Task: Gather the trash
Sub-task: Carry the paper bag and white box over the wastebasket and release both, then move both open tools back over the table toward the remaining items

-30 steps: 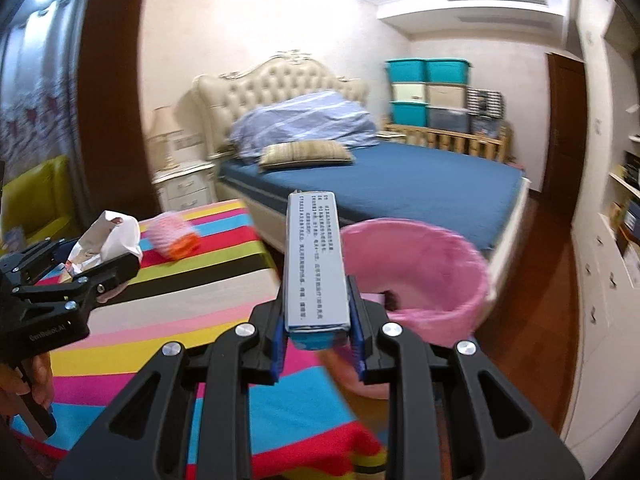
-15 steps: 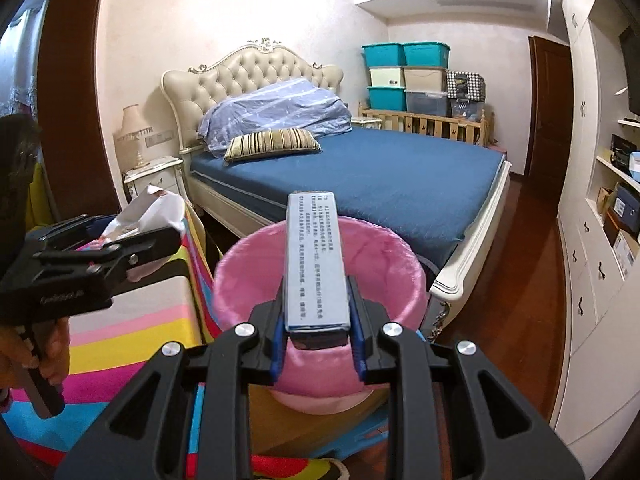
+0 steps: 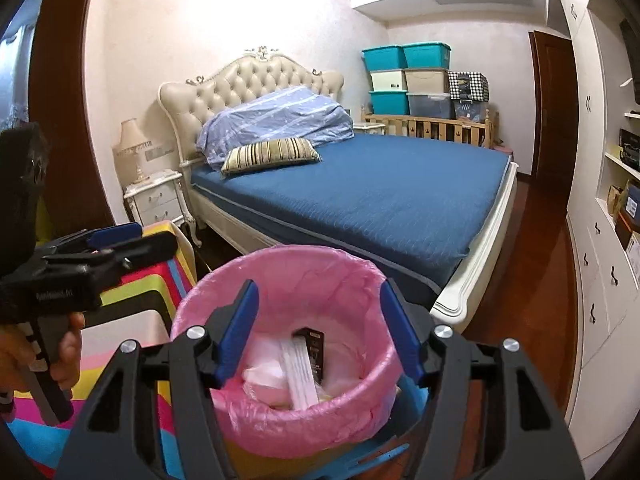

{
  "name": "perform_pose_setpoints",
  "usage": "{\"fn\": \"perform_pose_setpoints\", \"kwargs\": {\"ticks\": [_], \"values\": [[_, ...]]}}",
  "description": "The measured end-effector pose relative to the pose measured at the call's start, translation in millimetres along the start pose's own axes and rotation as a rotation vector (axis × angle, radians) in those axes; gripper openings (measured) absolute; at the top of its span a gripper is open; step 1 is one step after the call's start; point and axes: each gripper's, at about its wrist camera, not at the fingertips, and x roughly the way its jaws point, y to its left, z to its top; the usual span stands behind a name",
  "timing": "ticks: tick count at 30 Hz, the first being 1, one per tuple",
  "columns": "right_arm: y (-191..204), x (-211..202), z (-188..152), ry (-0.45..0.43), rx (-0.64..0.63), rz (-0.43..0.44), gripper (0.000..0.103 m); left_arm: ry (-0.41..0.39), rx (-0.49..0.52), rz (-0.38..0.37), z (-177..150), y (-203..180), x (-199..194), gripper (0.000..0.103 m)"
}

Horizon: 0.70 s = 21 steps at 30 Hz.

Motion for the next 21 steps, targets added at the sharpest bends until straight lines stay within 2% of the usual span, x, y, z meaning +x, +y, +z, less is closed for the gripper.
{"fn": "perform_pose_setpoints", "kwargs": {"ticks": [4, 10, 13, 21], "values": [[9, -20, -5, -0.02, -0.012, 0.012, 0.062, -0.019, 0.042, 0.074, -12, 14, -28, 0.094], [52, -40, -9, -0.031, -0.069, 0.068, 0.062, -0.033, 0.017, 0.189, -43, 53, -91, 0.094], [85, -38, -13, -0.016, -0.097, 0.11, 0.062, -0.031, 0.007, 0.234, -57, 73, -121, 0.094], [195, -16, -37, 0.063, -0.137, 0.242, 0.065, -0.019, -0.016, 0.42, -115, 138, -216, 0.094]]}}
